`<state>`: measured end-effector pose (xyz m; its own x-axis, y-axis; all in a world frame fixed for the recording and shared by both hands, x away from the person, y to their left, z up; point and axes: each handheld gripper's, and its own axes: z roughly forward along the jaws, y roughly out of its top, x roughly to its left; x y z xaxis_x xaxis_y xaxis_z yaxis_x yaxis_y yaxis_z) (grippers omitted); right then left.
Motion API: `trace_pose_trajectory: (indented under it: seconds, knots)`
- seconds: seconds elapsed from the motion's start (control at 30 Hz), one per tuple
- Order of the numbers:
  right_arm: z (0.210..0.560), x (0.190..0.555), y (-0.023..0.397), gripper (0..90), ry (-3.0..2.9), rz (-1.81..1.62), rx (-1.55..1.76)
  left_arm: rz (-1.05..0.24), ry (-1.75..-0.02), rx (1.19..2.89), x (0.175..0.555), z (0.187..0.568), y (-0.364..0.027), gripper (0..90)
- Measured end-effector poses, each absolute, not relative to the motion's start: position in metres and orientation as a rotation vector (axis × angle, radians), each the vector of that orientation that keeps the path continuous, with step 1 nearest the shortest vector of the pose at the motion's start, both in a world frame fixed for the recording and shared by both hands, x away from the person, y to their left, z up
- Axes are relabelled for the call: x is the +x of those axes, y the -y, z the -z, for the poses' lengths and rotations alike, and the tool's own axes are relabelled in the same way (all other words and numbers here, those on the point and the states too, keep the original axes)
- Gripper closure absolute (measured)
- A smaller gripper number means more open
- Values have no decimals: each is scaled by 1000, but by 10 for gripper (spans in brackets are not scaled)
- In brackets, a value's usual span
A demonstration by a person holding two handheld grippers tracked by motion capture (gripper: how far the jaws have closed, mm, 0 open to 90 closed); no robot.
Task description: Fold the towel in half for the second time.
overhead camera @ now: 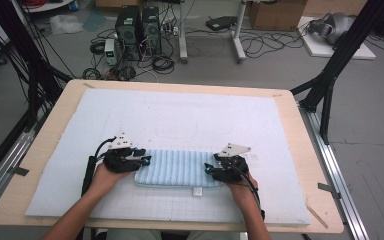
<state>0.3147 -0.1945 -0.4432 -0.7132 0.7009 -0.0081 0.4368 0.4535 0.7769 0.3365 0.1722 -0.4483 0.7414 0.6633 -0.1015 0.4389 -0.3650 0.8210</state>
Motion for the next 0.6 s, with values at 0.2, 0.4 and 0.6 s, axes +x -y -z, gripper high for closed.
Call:
trace_pose_trajectory:
  seconds: [0.2,0.4,0.6]
  knots:
    - [438,313,205,437,-2346,-1152,978,-301,-847,1971,338,445,-180,598]
    - [428,304,223,379,-2266,-1198,992,-375,-855,1815,334,434,-200,467]
    - [417,297,240,284,-2160,-1224,1029,-398,-881,1707,333,426,-216,292]
